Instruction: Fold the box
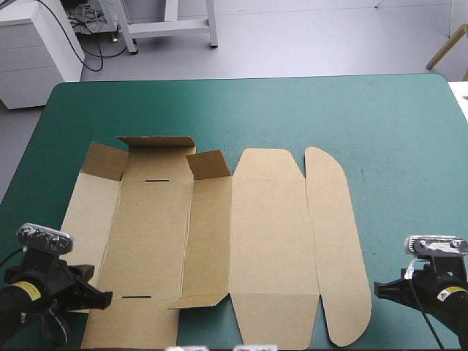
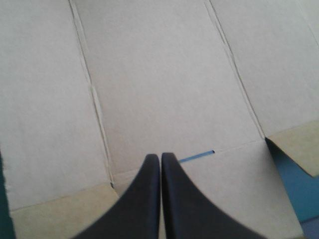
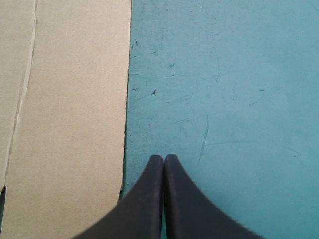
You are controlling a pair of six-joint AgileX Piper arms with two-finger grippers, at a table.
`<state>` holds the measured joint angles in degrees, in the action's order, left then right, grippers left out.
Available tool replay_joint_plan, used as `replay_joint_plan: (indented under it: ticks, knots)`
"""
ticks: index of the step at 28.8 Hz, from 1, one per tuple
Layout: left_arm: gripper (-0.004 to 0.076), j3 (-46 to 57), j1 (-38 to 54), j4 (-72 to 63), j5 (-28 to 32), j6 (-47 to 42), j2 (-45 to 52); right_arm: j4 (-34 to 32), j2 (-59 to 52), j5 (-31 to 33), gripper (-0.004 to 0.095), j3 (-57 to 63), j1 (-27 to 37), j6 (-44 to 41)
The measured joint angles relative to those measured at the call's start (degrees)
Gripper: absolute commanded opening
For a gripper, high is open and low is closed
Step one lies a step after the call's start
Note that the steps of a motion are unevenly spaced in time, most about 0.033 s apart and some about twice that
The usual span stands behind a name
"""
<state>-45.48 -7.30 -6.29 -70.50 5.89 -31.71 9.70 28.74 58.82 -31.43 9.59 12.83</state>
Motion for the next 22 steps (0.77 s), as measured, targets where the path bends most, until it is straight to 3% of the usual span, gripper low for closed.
replay_joint_plan:
  ticks: [4,12,16,22]
  knots:
    - [-0.0006,-4.3,0.0,6.9,4.8,-3.2,-7.9,0.0,0.0,-0.1,-0.0019,0.0,0.0,0.0]
    - [-0.0006,-16.2,2.9,7.4,7.1,-3.8,-25.6,0.1,0.0,-0.2,-0.0019,0.0,0.0,0.0]
    - [-0.0006,-22.1,11.0,2.8,7.5,-2.8,-32.9,0.1,0.0,-0.2,-0.0019,0.0,0.0,0.2]
    - [-0.0006,-27.5,31.7,-11.8,4.7,4.1,-39.7,0.1,0.0,-0.2,-0.0019,0.0,0.0,0.2]
